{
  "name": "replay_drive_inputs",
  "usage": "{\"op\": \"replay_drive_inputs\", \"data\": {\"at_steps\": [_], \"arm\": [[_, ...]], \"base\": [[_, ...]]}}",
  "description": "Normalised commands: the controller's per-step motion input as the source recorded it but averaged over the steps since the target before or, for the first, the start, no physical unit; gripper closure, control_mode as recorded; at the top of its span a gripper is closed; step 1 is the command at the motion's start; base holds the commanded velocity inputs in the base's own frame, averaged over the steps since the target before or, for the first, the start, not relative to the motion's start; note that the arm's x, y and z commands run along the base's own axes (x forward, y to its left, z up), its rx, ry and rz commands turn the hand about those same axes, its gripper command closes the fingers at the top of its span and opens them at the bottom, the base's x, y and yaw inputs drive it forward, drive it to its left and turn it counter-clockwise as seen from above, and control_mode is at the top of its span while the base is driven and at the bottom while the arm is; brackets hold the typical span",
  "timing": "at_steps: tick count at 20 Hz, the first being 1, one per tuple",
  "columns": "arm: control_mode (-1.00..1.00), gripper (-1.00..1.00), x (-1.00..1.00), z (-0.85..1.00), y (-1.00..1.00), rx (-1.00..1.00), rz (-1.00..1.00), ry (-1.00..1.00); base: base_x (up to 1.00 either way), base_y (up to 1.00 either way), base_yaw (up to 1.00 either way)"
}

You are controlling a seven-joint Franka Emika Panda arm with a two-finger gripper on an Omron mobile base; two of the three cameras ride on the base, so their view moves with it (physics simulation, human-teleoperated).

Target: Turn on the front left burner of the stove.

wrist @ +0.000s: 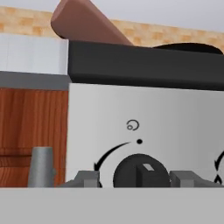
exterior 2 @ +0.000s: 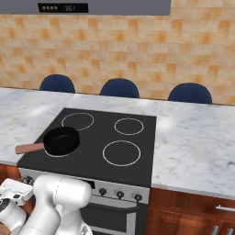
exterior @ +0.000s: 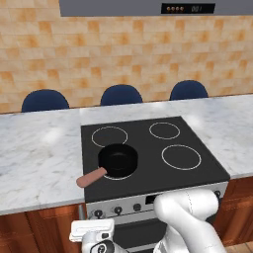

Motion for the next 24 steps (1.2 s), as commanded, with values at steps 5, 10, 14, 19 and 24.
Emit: {"op": "replay_drive_inputs", "data": {"at_steps": [5,10,14,19,24], "arm": [[-1.00,-1.00,0.36,-0.19,0.00,0.05,0.00,0.00],[-1.00,1.00,0.33,-0.24,0.00,0.01,0.00,0.03],[-1.00,1.00,0.14,-0.09,0.00,0.00,0.00,0.08],[-1.00,1.00,0.00,0.00,0.00,0.00,0.00,0.01],[-1.00,1.00,0.00,-0.05,0.00,-0.01,0.00,0.04]], "base": [[0.00,0.00,0.00],[0.00,0.00,0.00],[0.00,0.00,0.00],[0.00,0.00,0.00],[0.00,0.00,0.00]]}}
